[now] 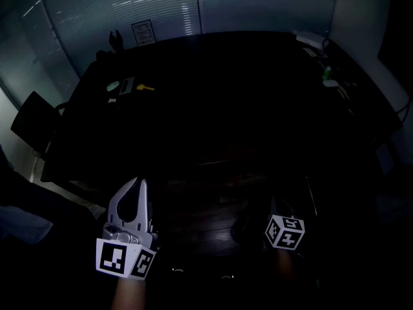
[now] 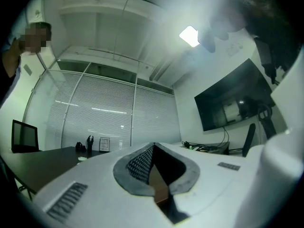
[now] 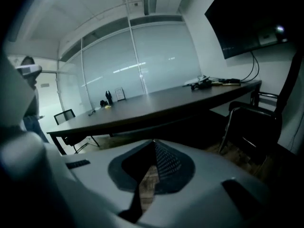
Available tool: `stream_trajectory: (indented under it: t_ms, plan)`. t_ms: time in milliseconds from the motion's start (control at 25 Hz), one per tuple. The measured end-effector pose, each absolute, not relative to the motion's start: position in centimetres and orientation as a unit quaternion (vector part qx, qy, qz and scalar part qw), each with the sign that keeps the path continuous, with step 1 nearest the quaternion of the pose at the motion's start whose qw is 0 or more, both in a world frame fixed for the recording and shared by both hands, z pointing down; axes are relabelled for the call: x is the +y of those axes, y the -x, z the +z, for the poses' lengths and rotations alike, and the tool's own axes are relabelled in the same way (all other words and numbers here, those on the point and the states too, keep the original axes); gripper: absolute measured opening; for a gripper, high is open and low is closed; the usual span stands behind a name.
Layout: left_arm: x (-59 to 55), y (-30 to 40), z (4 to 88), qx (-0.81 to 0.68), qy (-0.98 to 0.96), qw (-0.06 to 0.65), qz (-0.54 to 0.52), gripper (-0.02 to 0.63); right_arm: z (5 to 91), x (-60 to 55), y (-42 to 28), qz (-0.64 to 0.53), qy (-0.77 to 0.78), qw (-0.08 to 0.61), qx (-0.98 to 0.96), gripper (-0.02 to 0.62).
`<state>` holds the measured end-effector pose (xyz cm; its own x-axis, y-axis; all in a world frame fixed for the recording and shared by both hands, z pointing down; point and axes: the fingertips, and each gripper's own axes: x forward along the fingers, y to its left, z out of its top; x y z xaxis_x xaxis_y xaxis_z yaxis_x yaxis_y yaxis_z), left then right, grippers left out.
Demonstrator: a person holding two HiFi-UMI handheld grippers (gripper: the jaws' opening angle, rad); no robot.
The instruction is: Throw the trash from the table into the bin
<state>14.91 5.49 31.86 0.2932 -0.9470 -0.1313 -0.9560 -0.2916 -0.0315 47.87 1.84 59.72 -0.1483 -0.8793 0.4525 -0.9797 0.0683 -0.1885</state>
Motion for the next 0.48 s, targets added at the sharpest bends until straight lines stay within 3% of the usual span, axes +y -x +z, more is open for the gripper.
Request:
stream_trajectory:
  t_ms: [160,480]
  plan:
    - [5.7,-14.0,31.7,0.598,0.799,0.045,0.045,0.0,51.1,0.8,-46.0,0.135,-0.653,0.043,-0.744,0.006]
    - [6.5,-11.1,29.6,0.602,0.795,0.045,0.063,0.0,36.7,1.1,-41.4,-0.026,-0.638,-0.023,-0.769,0.006]
